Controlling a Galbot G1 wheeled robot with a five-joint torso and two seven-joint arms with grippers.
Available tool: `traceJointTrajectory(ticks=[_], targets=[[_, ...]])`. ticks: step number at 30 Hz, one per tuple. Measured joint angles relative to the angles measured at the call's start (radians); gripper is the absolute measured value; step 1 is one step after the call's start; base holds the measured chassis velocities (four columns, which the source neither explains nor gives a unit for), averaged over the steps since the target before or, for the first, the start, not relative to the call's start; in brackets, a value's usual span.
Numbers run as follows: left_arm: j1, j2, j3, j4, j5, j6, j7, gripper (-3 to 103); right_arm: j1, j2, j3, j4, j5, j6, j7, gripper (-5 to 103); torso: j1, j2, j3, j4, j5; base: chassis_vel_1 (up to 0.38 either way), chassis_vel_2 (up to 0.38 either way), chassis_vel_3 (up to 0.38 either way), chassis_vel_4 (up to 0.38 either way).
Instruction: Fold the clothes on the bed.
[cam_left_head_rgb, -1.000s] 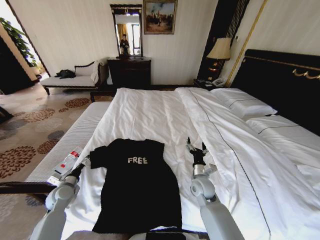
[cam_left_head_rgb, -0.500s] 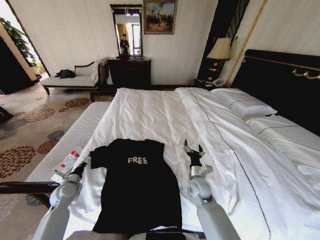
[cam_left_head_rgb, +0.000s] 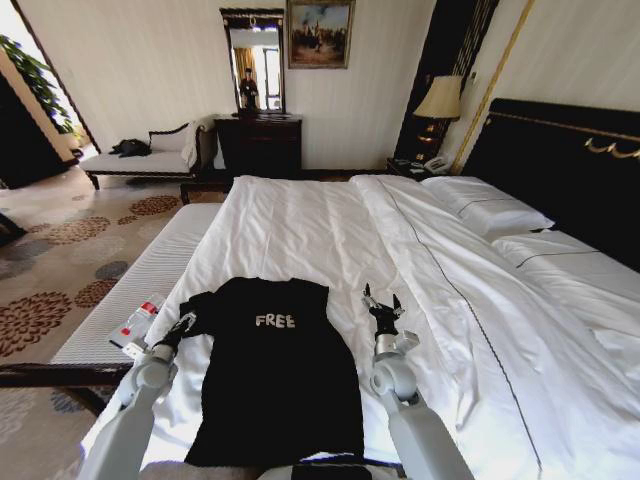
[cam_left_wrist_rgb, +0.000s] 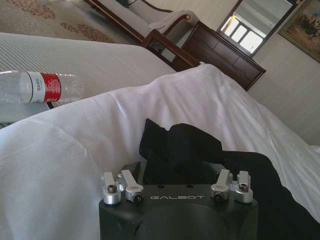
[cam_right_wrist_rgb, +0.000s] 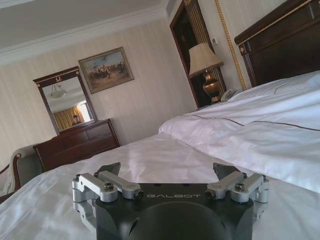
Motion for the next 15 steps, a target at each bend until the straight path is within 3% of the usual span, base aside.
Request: traceJointTrajectory(ticks=[3, 4, 6, 9, 15], targets=[[0.000, -0.001, 0.000, 0.002, 0.007, -0.003, 0.001, 64, -0.001, -0.001, 0.001, -0.001, 0.000, -0.001, 0.004, 100, 0.000, 0.000, 0.000, 0.0000, 0.0000, 0.000, 0.000, 0.000, 0.000], [0.000, -0.002, 0.000, 0.003, 0.009, -0.004, 0.001, 53, -0.002, -0.001, 0.002, -0.001, 0.000, -0.002, 0.005, 100, 0.000, 0.000, 0.000, 0.0000, 0.0000, 0.000, 0.000, 0.000, 0.000], [-0.001, -0.003, -0.001, 0.003, 0.010, -0.005, 0.001, 53, -0.003, -0.001, 0.003, -0.001, 0.000, -0.002, 0.006, 100, 0.000, 0.000, 0.000, 0.0000, 0.0001, 0.000, 0.000, 0.000, 0.000], [-0.002, -0.005, -0.013, -0.001, 0.010, -0.006, 0.001, 36, -0.007, -0.003, 0.004, -0.002, 0.000, -0.002, 0.009, 100, 0.000, 0.000, 0.000, 0.0000, 0.0000, 0.000, 0.000, 0.000, 0.000], [0.002, -0.002, -0.018, -0.004, 0.009, -0.006, 0.001, 20, -0.009, -0.003, 0.004, -0.004, 0.001, -0.003, 0.014, 100, 0.000, 0.000, 0.000, 0.0000, 0.0001, 0.000, 0.000, 0.000, 0.000]])
